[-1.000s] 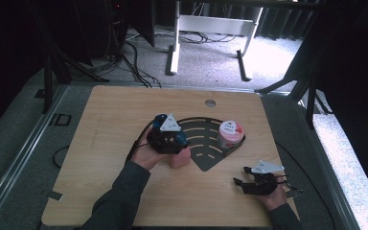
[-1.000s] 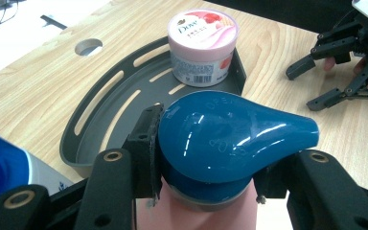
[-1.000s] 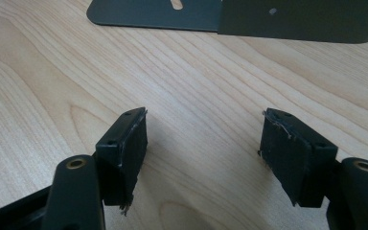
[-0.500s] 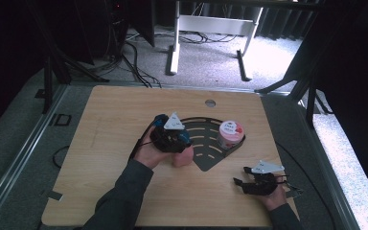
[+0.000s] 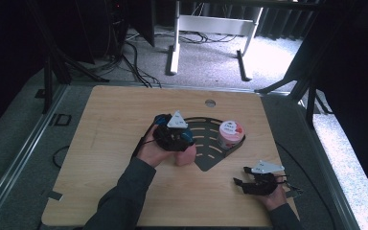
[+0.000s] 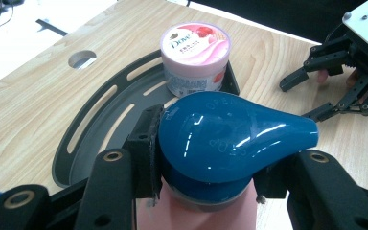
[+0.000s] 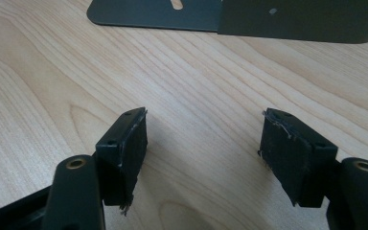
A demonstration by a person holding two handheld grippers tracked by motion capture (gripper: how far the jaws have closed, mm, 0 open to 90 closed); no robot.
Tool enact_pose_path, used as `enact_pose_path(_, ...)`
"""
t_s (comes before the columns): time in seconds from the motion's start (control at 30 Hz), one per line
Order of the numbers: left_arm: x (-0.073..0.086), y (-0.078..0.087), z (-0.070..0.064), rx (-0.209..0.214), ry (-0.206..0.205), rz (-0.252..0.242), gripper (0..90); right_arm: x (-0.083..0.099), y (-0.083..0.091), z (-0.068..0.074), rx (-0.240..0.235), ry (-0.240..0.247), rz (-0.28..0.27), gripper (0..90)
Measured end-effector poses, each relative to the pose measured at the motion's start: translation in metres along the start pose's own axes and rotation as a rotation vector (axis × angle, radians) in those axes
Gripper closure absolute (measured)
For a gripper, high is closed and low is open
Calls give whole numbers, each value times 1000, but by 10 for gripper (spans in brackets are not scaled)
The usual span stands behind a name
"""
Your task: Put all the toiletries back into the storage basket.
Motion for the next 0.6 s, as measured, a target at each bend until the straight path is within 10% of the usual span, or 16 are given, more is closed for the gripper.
enact_pose_path(0.6, -9, -3, 0, 2, -1, -6, 528, 0, 0, 0, 0, 1, 0, 329)
Point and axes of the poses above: each handheld gripper's, and its own axes: y roughly backward along the jaws, x roughly out of its underside, z roughly to its left, the point moved 2 cm from there along -y, roughly forward along the jaws, and after that the axes turned 10 degrees about -y, right-handed, at the moved point
